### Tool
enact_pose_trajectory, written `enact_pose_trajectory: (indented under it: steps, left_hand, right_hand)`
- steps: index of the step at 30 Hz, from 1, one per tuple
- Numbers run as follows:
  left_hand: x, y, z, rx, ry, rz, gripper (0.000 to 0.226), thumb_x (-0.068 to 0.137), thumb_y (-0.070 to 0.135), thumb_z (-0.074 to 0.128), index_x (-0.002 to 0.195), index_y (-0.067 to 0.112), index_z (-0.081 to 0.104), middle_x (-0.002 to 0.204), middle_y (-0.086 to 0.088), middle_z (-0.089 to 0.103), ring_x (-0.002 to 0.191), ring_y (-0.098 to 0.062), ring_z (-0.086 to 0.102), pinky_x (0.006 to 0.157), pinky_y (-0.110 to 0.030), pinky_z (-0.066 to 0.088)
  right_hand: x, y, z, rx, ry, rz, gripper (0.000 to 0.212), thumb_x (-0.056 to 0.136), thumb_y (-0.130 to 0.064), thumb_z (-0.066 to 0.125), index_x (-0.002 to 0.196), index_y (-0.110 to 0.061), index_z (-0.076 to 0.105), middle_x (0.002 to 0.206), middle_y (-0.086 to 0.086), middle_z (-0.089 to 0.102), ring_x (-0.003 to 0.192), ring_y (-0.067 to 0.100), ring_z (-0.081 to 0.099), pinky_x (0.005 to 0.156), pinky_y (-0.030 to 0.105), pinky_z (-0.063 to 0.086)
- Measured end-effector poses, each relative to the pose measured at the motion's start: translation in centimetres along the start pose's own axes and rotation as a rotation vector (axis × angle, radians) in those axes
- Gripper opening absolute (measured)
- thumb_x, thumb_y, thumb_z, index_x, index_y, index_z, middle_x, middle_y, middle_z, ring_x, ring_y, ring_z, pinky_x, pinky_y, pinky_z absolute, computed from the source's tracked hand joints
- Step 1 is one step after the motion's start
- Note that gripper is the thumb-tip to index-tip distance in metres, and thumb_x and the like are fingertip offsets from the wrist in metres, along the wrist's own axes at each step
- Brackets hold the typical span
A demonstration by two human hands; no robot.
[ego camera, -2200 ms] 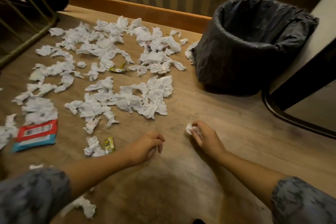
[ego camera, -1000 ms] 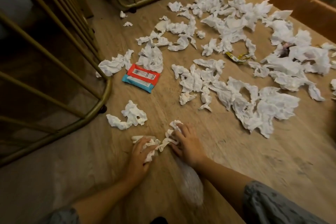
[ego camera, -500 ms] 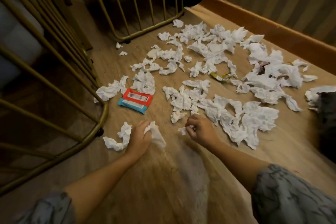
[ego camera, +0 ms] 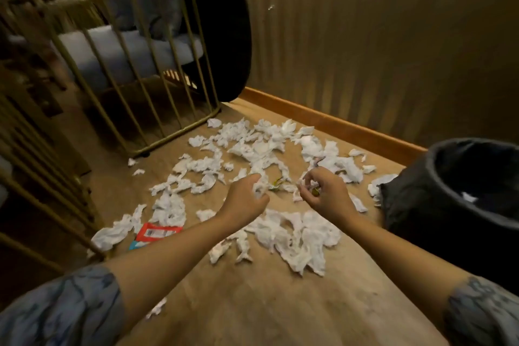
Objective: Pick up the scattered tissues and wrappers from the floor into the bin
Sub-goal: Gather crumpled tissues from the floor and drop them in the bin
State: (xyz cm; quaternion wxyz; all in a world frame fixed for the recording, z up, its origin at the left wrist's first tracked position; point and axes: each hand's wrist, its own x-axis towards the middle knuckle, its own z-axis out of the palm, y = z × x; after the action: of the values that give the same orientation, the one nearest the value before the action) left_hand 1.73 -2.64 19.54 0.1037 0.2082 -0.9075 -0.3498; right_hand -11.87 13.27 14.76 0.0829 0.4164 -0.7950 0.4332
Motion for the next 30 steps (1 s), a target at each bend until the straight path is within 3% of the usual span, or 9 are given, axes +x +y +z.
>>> enact_pose_trajectory:
  steps: [2, 6, 11, 14, 18, 22, 26, 28, 30]
  left_hand:
    - [1.3, 4.0, 1.3, 0.028, -0.005, 0.100, 0.053, 0.091, 0.018, 0.059, 0.138, 0.001, 0.043, 0.140, -0.013, 0.049, 0.132, -0.027, 0.044, 0.100, -0.026, 0.035]
    - [4.2, 10.7, 5.1, 0.042, 0.019, 0.291, 0.024, 0.088, 0.014, 0.059, 0.111, 0.008, 0.053, 0.108, -0.006, 0.057, 0.104, -0.024, 0.055, 0.077, -0.023, 0.039]
    - [6.5, 17.7, 10.3, -0.013, -0.098, 0.387, 0.035, 0.087, 0.003, 0.061, 0.120, 0.015, 0.057, 0.121, -0.005, 0.061, 0.112, -0.024, 0.058, 0.089, -0.029, 0.050]
    - [7.2, 20.7, 12.9, -0.013, -0.153, 0.470, 0.033, 0.090, 0.022, 0.064, 0.122, 0.017, 0.059, 0.124, -0.005, 0.063, 0.113, -0.023, 0.058, 0.091, -0.029, 0.047]
    - [8.0, 24.0, 16.6, 0.030, -0.229, 0.544, 0.037, 0.088, 0.048, 0.059, 0.102, 0.014, 0.066, 0.105, -0.005, 0.070, 0.096, -0.020, 0.061, 0.082, -0.033, 0.047]
    - [9.6, 26.4, 20.6, -0.093, -0.266, 0.500, 0.036, 0.099, 0.034, 0.042, 0.082, 0.009, 0.061, 0.088, -0.010, 0.067, 0.088, -0.028, 0.060, 0.072, -0.032, 0.037]
    - [10.8, 28.2, 24.3, -0.120, -0.342, 0.429, 0.017, 0.096, 0.026, 0.050, 0.102, 0.013, 0.060, 0.101, -0.008, 0.067, 0.090, -0.022, 0.061, 0.068, -0.026, 0.039]
    - [11.5, 28.4, 25.9, -0.080, -0.429, 0.405, 0.033, 0.091, 0.030, 0.060, 0.119, 0.013, 0.055, 0.118, -0.008, 0.063, 0.101, -0.021, 0.061, 0.072, -0.021, 0.041]
    - [12.3, 27.8, 27.1, -0.043, -0.518, 0.407, 0.057, 0.084, 0.039, 0.068, 0.130, 0.013, 0.047, 0.132, -0.008, 0.054, 0.118, -0.024, 0.053, 0.087, -0.027, 0.041]
  right_hand:
    - [0.5, 0.9, -3.8, -0.022, 0.080, 0.029, 0.021, 0.084, -0.015, 0.069, 0.074, -0.018, 0.051, 0.073, 0.002, 0.057, 0.066, 0.013, 0.054, 0.057, 0.032, 0.047]
    - [0.2, 2.9, -11.2, -0.036, 0.214, 0.089, 0.010, 0.087, -0.016, 0.068, 0.091, -0.019, 0.060, 0.084, -0.003, 0.062, 0.071, 0.009, 0.058, 0.062, 0.019, 0.047]
    - [-1.5, 6.2, -18.3, -0.161, 0.295, 0.181, 0.010, 0.085, -0.014, 0.071, 0.093, -0.018, 0.072, 0.089, -0.007, 0.064, 0.083, 0.005, 0.059, 0.073, 0.013, 0.048]
    - [-2.7, 7.9, -21.1, -0.188, 0.421, 0.363, 0.001, 0.084, -0.020, 0.072, 0.083, -0.020, 0.071, 0.084, -0.004, 0.064, 0.079, 0.007, 0.057, 0.067, 0.009, 0.038]
    - [-4.4, 9.9, -24.0, -0.081, 0.660, 0.724, 0.011, 0.081, -0.027, 0.073, 0.079, -0.018, 0.069, 0.081, 0.000, 0.066, 0.079, 0.015, 0.059, 0.065, 0.024, 0.038]
    - [-4.7, 12.5, -26.5, 0.119, 0.855, 1.060, 0.037, 0.080, -0.043, 0.072, 0.097, -0.011, 0.066, 0.097, 0.007, 0.070, 0.085, 0.022, 0.062, 0.067, 0.028, 0.043]
    - [-4.3, 13.2, -27.5, 0.452, 0.945, 1.176, 0.046, 0.079, -0.058, 0.067, 0.090, -0.014, 0.058, 0.088, 0.002, 0.062, 0.079, 0.018, 0.057, 0.085, 0.040, 0.052]
    - [-4.0, 13.2, -27.6, 0.561, 0.941, 1.191, 0.050, 0.077, -0.066, 0.064, 0.090, -0.018, 0.058, 0.089, -0.001, 0.059, 0.084, 0.019, 0.056, 0.093, 0.047, 0.050]
    - [-3.8, 13.2, -27.2, 0.615, 0.894, 1.184, 0.066, 0.072, -0.073, 0.060, 0.110, -0.020, 0.056, 0.107, -0.001, 0.058, 0.100, 0.023, 0.055, 0.099, 0.052, 0.045]
